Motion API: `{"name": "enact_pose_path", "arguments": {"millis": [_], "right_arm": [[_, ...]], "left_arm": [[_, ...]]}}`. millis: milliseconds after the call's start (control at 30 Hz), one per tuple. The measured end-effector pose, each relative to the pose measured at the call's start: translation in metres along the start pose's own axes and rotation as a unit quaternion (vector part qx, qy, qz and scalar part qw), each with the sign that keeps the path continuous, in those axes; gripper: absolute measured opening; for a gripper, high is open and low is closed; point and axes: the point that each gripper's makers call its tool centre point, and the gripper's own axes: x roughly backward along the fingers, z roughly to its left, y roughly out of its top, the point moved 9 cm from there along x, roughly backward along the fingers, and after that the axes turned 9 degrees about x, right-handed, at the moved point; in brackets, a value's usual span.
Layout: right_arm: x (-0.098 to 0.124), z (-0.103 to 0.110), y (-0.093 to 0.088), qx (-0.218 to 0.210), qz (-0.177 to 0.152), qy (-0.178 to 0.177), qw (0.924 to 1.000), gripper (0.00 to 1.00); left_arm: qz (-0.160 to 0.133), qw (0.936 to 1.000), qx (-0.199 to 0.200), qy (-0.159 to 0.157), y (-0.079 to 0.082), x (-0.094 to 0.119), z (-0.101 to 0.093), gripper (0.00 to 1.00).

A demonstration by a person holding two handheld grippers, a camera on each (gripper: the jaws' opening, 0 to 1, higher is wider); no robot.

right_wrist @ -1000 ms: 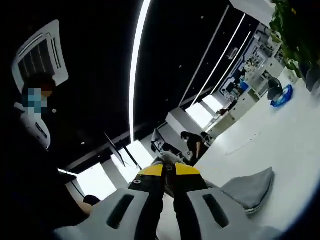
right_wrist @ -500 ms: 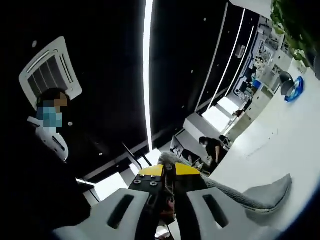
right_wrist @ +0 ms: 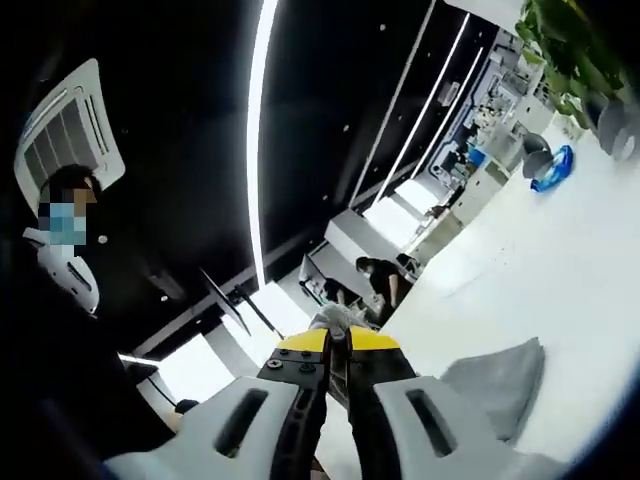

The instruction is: Fold the towel on the table until its edges align and the towel forms a compact rectangular stack.

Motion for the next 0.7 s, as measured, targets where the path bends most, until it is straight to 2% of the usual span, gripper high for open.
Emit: {"name": "enact_pose_path", "arguments": {"millis": [133,233,367,600,700], "right_arm": [[0.001,-0.01,-0.007,-0.002,0.022,-0.034,0.9992,0.02],[0.002,-0.017,-0.009,0.03,0.032,-0.059,0.9973,0.02],[0.0,-0.023,-0.016,0.059,0.051,-0.085,0.9934,0.02],[-0.003,-0.041,-0.034,0.066,0.074,-0.144,0.9845,0.02],[-0.004,-0.043,-0.038,0.085,0.088,-0.156,0.9801,0.02]], "left_arm": [[0.009,0.9995,0.001,0.032,-0.002,0.0,0.01,0.05],[0.009,0.9987,-0.008,0.05,-0.004,0.0,0.015,0.05],[0.008,0.996,-0.037,0.08,-0.005,0.002,0.025,0.05],[0.019,0.9859,-0.099,0.134,-0.009,0.003,0.043,0.05],[0.016,0.985,-0.102,0.139,-0.01,0.002,0.047,0.05]]}}
